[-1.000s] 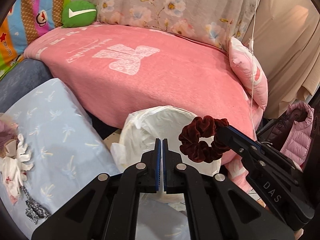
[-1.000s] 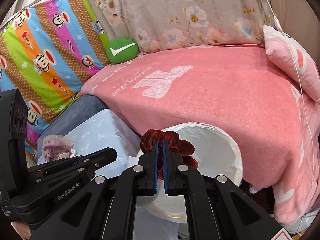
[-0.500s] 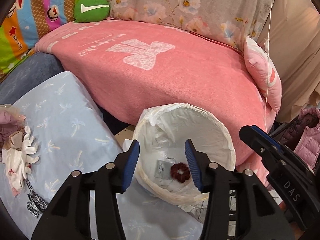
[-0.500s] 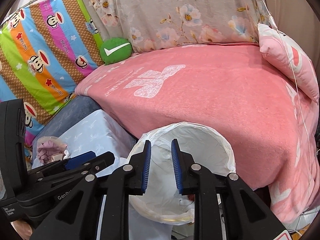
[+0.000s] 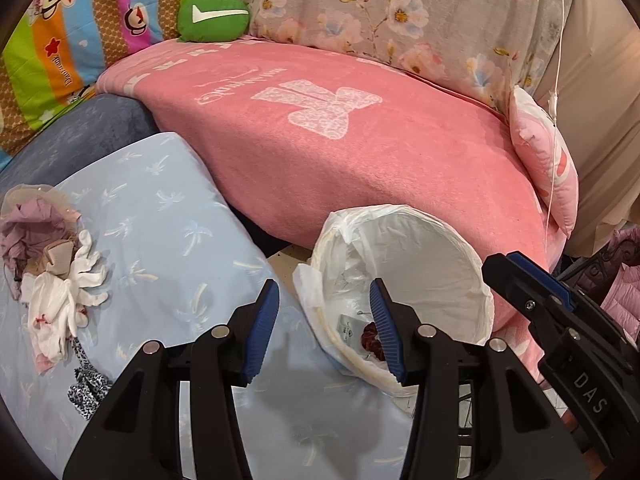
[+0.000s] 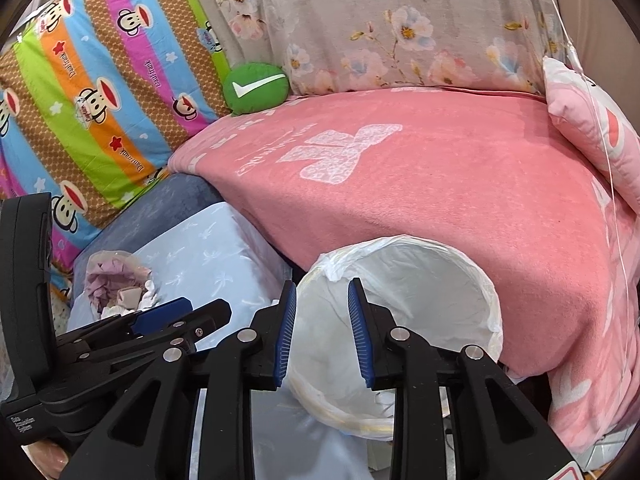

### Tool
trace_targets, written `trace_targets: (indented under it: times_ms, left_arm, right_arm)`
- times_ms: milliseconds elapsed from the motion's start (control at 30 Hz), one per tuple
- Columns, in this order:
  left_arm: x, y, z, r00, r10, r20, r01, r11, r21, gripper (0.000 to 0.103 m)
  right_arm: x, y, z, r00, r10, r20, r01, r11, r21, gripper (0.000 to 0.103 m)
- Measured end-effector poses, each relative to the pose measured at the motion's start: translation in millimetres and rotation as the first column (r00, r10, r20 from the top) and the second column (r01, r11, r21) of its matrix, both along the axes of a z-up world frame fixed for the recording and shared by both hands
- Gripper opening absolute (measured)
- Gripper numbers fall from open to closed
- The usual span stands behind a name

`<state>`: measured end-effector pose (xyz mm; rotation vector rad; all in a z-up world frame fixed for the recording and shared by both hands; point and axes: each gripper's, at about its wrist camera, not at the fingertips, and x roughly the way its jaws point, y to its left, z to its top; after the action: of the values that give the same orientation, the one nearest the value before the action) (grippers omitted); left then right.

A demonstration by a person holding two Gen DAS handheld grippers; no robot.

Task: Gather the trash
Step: 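Carry pouch and scrunchie over the white bin and open both tools, then move both open tools back over the item pile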

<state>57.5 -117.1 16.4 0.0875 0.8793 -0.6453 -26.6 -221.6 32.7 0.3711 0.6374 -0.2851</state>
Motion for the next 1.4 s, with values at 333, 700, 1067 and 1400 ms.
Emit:
trace_targets:
  times_ms: [333,700,1067,1400]
  left_arm:
    - [4.7,30.7,0.1,0.998,0.065,-0.003,-0.065,0.998,-0.007,0.047]
    - [11.7,69.8,-0.3,0.988,0.152,-0.003,-0.152,0.988,-0.021,0.058]
    - [20.4,118.0,-3.9,0.969,0.248,0.007,-0.247,0.969,-0.015,0.063]
    - [27.4,170.2,-34.9,0.94,0.341,-0.033,-0.339,0.94,0.041,0.077]
  right_arm:
    - [6.9,26.4,4.4,0.998,0.056,-0.001,-0.056,0.998,-0.018,0.032]
    - [14.9,55.3,8.3,0.993,0.114,-0.006,-0.114,0.993,-0.033,0.034]
    - [29.4,93.7,7.1,0.982,0.19,-0.02,-0.191,0.981,-0.042,0.038]
    - [45.1,130.3,-0.3,0.966,0.254,-0.048,-0.256,0.966,-0.048,0.038]
